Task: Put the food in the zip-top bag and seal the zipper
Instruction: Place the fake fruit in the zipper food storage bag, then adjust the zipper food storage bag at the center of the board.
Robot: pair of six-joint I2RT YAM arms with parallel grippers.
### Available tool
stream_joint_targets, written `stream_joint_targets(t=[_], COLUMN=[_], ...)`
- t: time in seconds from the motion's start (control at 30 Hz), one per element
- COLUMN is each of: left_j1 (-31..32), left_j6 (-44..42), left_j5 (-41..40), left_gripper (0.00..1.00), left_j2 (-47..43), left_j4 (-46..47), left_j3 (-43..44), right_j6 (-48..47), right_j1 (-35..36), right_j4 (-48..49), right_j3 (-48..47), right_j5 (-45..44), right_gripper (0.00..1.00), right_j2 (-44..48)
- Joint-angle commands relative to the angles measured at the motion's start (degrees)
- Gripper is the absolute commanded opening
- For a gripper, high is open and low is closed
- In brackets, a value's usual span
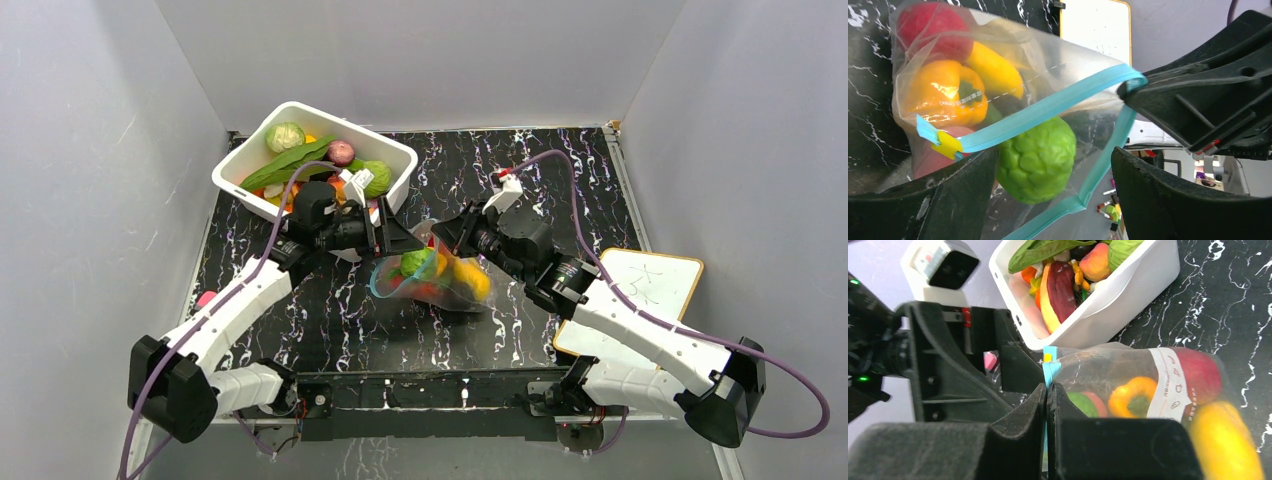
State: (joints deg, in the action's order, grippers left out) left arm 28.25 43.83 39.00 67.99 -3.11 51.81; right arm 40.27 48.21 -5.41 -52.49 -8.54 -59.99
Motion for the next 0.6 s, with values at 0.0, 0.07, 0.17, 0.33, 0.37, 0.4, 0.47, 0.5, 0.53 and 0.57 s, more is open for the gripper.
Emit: stream_joint_targets(t=[0.0,0.07,0.17,0.33,0.37,0.4,0.47,0.5,0.53,0.57], left_j1=[0.1,0.1,0.1,0.1,0.2,0.1,0.1,0.1,0.1,0.1], left_j6=[-4.3,-7.2,-15.7,-31.8,-35.3,-38.6,-44.5,-47.5,-52.0,-55.0], left_j5=[-3.1,-3.4,-3.1,-4.0,-3.6,-3.1,-2.0,-0.9,0.2,1.0], left_gripper=[0.81,0.81,0.79,0.75,0.75,0.74,0.72,0.7,0.68,0.68], left_j2=[-4.9,-6.3,-8.6,-14.5,-15.5,-16.5,-18.4,-19.9,-20.9,-21.8], left_j4=[-1.8,-2.2,-4.9,-11.0,-12.5,-13.7,-15.5,-16.1,-17.2,-18.2], left_j3=[3.2,3.6,4.9,6.3,6.7,6.9,6.8,6.4,5.9,5.5], right_j6=[-5.3,-8.9,-14.3,-21.6,-22.0,-22.2,-23.1,-23.6,-24.3,-24.8], right_j1=[-0.2,-0.2,-0.2,-0.2,-0.2,-0.2,-0.2,-0.2,-0.2,-0.2], right_j4=[1.4,-0.2,-4.0,-10.4,-10.7,-10.4,-8.4,-8.0,-7.8,-7.8], right_j3=[-2.0,-2.5,-4.1,-6.2,-6.3,-6.3,-5.6,-5.4,-5.4,-5.3], right_j5=[1.9,2.8,5.1,9.0,9.8,11.3,16.4,18.9,21.6,23.1], right_gripper=[0.0,0.0,0.0,0.0,0.0,0.0,0.0,0.0,0.0,0.0], right_j2=[0.8,1.0,1.0,3.5,4.4,5.4,7.0,7.6,8.2,8.6])
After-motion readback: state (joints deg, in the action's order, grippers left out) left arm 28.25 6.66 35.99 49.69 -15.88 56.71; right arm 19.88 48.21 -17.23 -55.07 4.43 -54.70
